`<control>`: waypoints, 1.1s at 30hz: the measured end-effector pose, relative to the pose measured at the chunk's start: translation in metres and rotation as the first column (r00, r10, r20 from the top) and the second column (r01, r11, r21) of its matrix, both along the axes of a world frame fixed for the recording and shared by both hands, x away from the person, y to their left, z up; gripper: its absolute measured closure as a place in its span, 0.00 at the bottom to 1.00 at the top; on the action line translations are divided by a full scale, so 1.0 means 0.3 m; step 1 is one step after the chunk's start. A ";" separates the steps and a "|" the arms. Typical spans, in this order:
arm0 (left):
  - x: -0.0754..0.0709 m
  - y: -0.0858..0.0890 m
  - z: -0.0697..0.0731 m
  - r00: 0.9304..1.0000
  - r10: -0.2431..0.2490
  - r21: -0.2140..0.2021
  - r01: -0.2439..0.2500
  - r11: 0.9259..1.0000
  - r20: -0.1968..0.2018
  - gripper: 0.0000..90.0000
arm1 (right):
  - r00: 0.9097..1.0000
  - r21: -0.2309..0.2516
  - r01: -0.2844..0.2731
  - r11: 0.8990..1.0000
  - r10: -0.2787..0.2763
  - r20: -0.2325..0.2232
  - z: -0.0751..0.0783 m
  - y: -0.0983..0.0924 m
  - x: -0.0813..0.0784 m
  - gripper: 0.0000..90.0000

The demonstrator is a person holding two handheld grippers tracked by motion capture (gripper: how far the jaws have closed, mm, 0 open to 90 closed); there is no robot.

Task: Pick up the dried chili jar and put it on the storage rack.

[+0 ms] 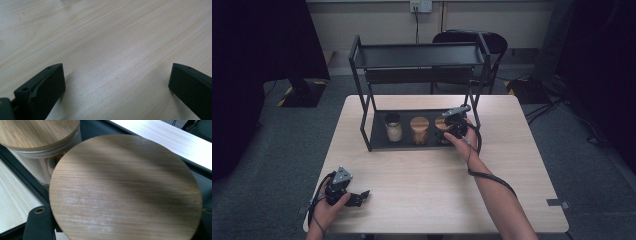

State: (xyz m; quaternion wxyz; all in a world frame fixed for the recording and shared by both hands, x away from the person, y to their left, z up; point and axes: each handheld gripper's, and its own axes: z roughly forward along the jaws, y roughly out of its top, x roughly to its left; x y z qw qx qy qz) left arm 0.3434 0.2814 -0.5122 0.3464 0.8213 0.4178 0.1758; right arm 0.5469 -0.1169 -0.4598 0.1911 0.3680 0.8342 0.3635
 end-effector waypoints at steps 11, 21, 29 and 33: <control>0.000 0.000 0.000 1.000 0.000 0.000 0.000 1.000 0.000 0.00 | 1.000 -0.006 0.000 1.000 0.000 0.000 -0.017 0.018 0.017 0.28; 0.000 0.000 0.000 1.000 -0.003 0.001 0.003 1.000 0.000 0.00 | 1.000 -0.001 -0.001 1.000 0.001 0.002 -0.030 0.036 0.024 0.28; 0.000 0.001 0.000 1.000 -0.003 0.001 0.003 1.000 0.000 0.00 | 1.000 0.012 0.008 1.000 -0.008 -0.002 -0.033 0.032 0.030 0.27; -0.001 0.001 0.000 1.000 -0.006 0.000 0.006 1.000 0.001 0.00 | 1.000 0.018 0.017 1.000 -0.017 -0.003 -0.035 0.029 0.032 0.27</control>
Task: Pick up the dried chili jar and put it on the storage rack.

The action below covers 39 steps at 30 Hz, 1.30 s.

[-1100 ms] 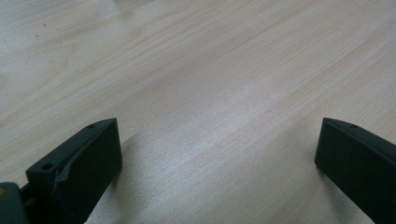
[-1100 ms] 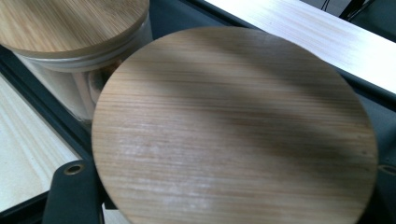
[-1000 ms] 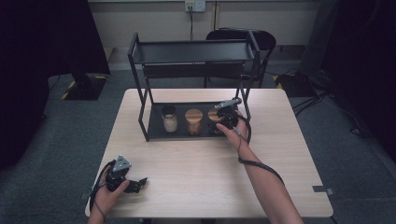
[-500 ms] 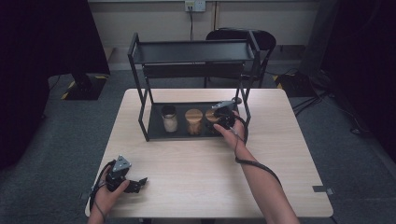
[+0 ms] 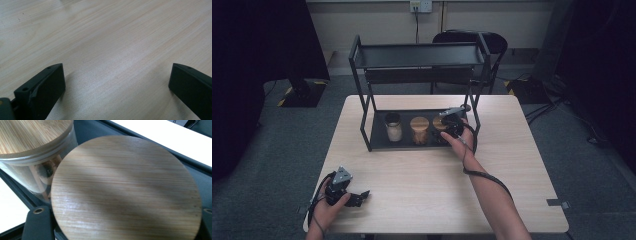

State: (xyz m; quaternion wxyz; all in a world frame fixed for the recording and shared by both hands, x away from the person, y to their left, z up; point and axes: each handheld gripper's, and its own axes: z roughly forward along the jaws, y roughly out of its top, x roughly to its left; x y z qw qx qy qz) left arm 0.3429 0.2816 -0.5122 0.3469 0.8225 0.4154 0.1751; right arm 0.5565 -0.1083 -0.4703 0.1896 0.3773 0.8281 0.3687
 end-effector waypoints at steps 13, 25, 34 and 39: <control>-0.001 0.000 0.000 1.000 -0.001 0.000 0.001 1.000 0.000 0.00 | 1.000 0.022 0.026 0.999 -0.026 0.014 0.009 -0.004 -0.008 0.17; -0.001 0.000 0.000 1.000 -0.001 -0.001 0.001 1.000 0.000 0.00 | 0.999 0.056 0.035 0.998 -0.035 -0.009 0.033 -0.011 -0.030 0.06; -0.001 0.000 0.000 1.000 -0.001 -0.001 0.001 1.000 0.000 0.00 | 0.999 0.081 0.046 0.996 -0.045 -0.014 0.053 -0.023 -0.057 0.02; -0.001 0.000 0.000 1.000 -0.001 -0.001 0.001 1.000 0.000 0.00 | 0.998 0.086 0.058 0.995 -0.057 -0.010 0.056 -0.034 -0.072 0.02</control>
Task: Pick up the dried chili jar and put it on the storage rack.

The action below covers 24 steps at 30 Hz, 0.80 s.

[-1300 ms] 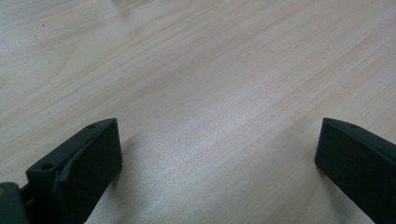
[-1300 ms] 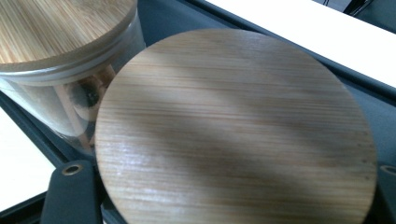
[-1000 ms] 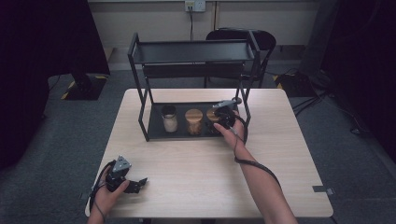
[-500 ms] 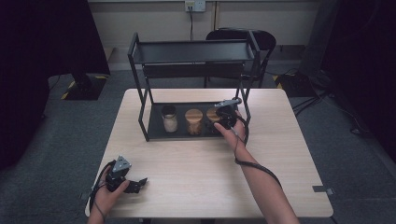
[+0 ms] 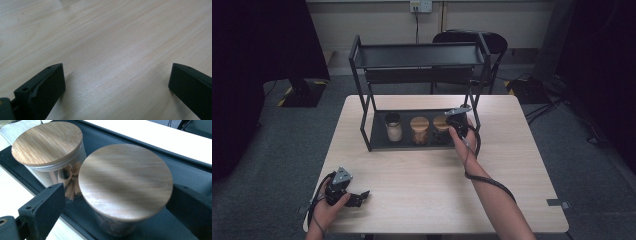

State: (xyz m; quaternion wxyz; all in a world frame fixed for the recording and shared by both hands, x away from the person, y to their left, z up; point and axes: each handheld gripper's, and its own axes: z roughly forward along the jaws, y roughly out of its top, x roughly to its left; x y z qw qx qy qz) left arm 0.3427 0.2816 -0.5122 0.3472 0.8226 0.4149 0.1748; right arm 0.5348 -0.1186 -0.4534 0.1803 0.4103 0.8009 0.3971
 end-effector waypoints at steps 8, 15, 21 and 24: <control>0.000 0.000 0.000 1.000 0.000 0.000 0.000 1.000 0.000 0.00 | 1.000 0.005 0.012 1.000 -0.012 -0.005 -0.009 -0.023 -0.028 0.02; -0.002 -0.001 0.000 1.000 0.001 -0.001 -0.001 1.000 -0.001 0.00 | 1.000 0.014 0.014 1.000 -0.014 -0.012 -0.008 -0.043 -0.048 0.01; -0.002 -0.001 0.000 1.000 0.000 0.000 0.000 1.000 0.000 0.00 | 1.000 0.017 0.006 1.000 -0.006 -0.024 -0.006 -0.052 -0.069 0.01; -0.002 0.000 0.000 1.000 -0.001 0.001 0.001 1.000 0.000 0.00 | 1.000 0.015 0.002 1.000 -0.002 -0.025 -0.006 -0.054 -0.077 0.01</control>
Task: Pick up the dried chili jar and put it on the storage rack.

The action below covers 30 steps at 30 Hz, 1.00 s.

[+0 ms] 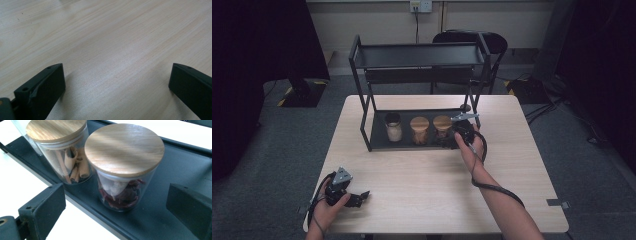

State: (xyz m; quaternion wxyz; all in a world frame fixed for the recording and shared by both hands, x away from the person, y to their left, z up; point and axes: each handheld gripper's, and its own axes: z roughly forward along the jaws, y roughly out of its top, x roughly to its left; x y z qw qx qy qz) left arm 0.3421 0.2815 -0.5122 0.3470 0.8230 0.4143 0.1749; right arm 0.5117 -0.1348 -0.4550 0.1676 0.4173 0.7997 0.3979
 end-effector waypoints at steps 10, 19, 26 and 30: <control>0.000 0.000 0.000 1.000 0.000 0.000 0.000 1.000 0.000 0.00 | 1.000 0.006 -0.024 1.000 0.024 -0.010 -0.002 -0.008 -0.037 0.02; 0.000 0.000 0.000 1.000 0.000 0.000 0.000 1.000 0.000 0.00 | 0.999 0.015 -0.041 0.999 0.041 -0.015 -0.008 -0.010 -0.061 0.02; 0.000 0.000 0.000 1.000 0.000 0.000 0.000 1.000 0.000 0.00 | 0.998 0.011 -0.059 0.998 0.059 -0.009 -0.008 -0.010 -0.086 0.02; 0.000 0.000 0.000 1.000 0.000 0.000 0.000 1.000 0.000 0.00 | 0.998 0.003 -0.067 0.998 0.067 -0.011 -0.009 -0.019 -0.097 0.02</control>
